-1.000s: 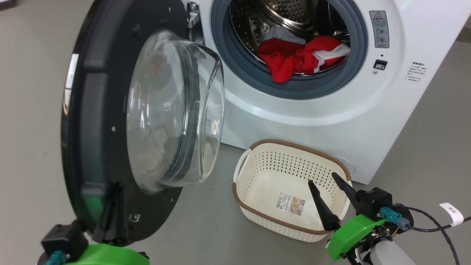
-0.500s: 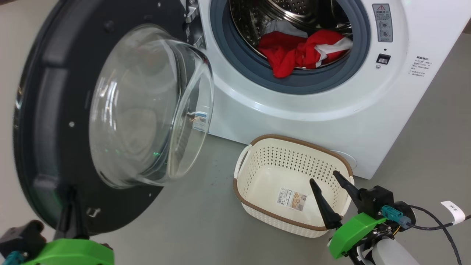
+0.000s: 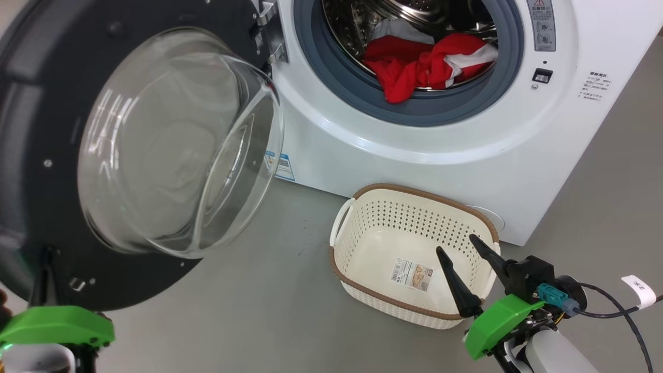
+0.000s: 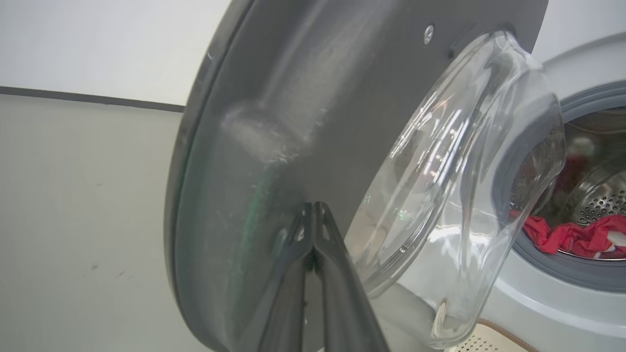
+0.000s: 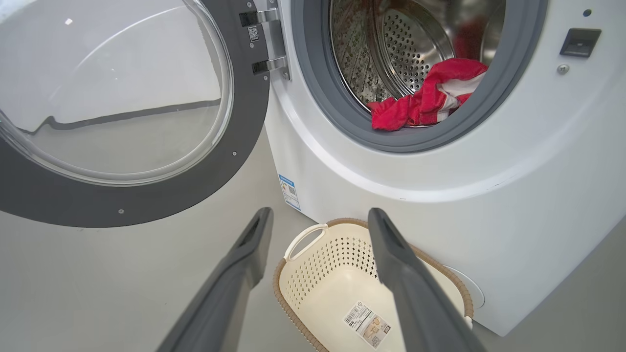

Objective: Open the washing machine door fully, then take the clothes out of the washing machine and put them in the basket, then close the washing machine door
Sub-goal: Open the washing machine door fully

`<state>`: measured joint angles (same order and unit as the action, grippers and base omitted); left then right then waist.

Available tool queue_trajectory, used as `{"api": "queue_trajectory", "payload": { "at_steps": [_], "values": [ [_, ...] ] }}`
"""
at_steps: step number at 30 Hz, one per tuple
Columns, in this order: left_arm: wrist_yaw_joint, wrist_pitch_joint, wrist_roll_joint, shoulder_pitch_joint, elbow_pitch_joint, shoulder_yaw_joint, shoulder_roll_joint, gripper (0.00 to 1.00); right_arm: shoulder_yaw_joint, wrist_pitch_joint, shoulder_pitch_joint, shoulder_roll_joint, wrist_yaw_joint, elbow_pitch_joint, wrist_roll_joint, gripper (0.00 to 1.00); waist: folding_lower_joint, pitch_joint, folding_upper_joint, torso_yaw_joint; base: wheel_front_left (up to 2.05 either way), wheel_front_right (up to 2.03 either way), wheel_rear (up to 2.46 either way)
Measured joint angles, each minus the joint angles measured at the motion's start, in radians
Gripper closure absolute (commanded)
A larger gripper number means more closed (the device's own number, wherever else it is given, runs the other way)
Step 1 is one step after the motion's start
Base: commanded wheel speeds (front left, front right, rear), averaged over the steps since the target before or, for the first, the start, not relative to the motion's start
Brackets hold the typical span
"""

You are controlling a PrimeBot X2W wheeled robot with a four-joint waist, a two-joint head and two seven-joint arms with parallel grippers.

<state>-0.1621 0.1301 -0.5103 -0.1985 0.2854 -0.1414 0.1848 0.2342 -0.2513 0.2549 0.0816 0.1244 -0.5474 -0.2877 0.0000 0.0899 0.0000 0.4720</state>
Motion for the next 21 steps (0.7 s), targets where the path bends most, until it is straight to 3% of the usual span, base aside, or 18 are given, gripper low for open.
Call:
{"api": "queue_trajectory", "payload": {
  "at_steps": [14, 21],
  "values": [
    [0.033, 0.031, -0.066, -0.122, 0.207, -0.07, 0.066, 1.0, 0.008, 0.0, 0.001, 0.042, 0.0, -0.001, 0.0, 0.0, 0.0, 0.02, 0.0, -0.018, 0.0, 0.0, 0.0],
    [0.075, 0.051, -0.089, -0.183, 0.31, -0.087, 0.089, 1.0, 0.012, 0.0, 0.001, 0.052, 0.0, 0.002, 0.0, 0.0, 0.0, 0.027, 0.0, -0.02, 0.0, 0.0, 0.0]
  ]
}}
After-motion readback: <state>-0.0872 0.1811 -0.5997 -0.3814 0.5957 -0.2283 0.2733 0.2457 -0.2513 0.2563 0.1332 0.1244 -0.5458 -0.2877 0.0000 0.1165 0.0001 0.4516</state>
